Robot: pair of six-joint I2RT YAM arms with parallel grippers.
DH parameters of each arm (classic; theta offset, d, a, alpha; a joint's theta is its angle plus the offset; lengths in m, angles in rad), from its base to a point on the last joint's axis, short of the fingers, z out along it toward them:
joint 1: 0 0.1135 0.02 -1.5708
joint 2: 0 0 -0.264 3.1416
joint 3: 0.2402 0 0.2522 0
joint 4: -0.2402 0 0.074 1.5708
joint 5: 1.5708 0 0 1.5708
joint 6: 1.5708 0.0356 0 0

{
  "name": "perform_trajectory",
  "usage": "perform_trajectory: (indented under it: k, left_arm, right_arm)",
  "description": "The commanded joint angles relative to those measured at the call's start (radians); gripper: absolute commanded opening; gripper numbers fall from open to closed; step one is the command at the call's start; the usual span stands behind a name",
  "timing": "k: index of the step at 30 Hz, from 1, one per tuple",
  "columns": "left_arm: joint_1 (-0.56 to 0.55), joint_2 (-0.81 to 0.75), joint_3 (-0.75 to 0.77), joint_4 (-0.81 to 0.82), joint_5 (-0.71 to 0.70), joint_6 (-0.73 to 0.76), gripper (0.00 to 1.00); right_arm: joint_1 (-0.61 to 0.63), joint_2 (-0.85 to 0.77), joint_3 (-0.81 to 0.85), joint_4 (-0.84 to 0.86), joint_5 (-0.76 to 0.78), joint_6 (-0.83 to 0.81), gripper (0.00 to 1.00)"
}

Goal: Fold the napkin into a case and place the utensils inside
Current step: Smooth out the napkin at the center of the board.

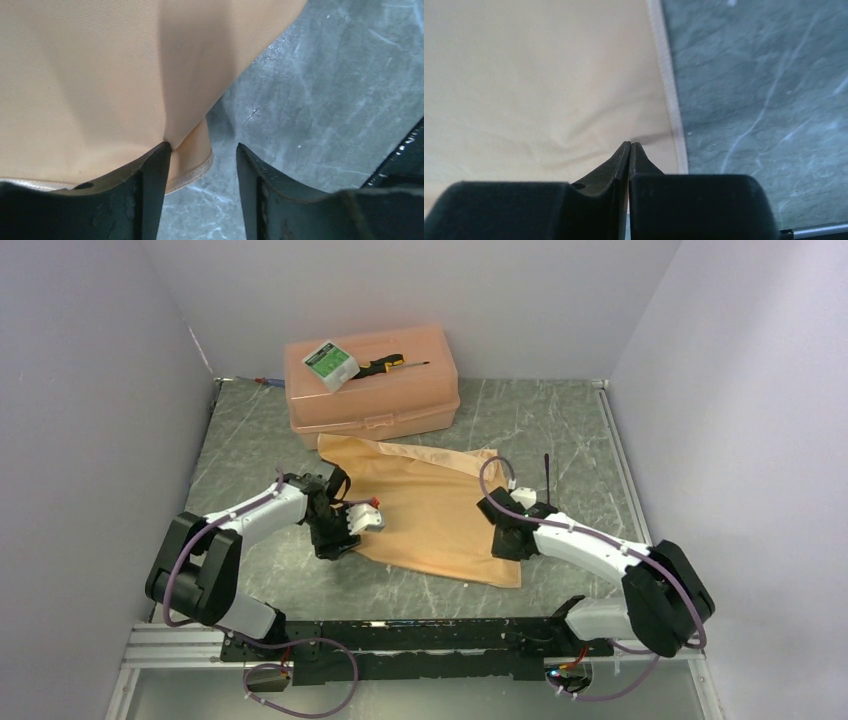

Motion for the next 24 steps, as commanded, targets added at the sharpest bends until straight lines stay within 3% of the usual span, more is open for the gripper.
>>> perform_trajectory:
  k: [1,4,6,10,12,17,24]
  left_arm:
    - [-0.006,-0.012,-0.074,0.138,-0.046,-0.004,0.49]
    - [-0.004,-0.013,-0.09,0.201,-0.088,-0.012,0.2]
    - [-0.005,-0.019,-0.062,0.185,-0.089,-0.04,0.07]
    - [-0.005,-0.064,0.039,0.097,-0.023,-0.086,0.03]
    - [-0.005,-0.085,0.093,0.029,0.025,-0.101,0.03]
    - [0.005,-0.13,0.183,-0.101,0.12,-0.127,0.03]
    - [0.051,-0.134,0.22,-0.23,0.184,-0.067,0.03]
  right_arm:
    - [-0.077,-0.088,0.056,-0.03,-0.004,-0.079,0.03]
    - [-0.097,-0.09,0.071,-0.048,-0.001,-0.103,0.0]
    - [-0.097,-0.086,0.077,-0.06,-0.005,-0.103,0.02]
    - [-0.076,-0.108,0.048,-0.077,-0.036,-0.078,0.71]
    - [-0.029,-0.126,0.029,-0.089,-0.035,-0.048,0.84]
    - [0.112,-0.125,0.017,-0.139,-0.011,0.027,0.88]
    - [0.197,-0.088,-0.041,-0.072,-0.047,0.096,0.86]
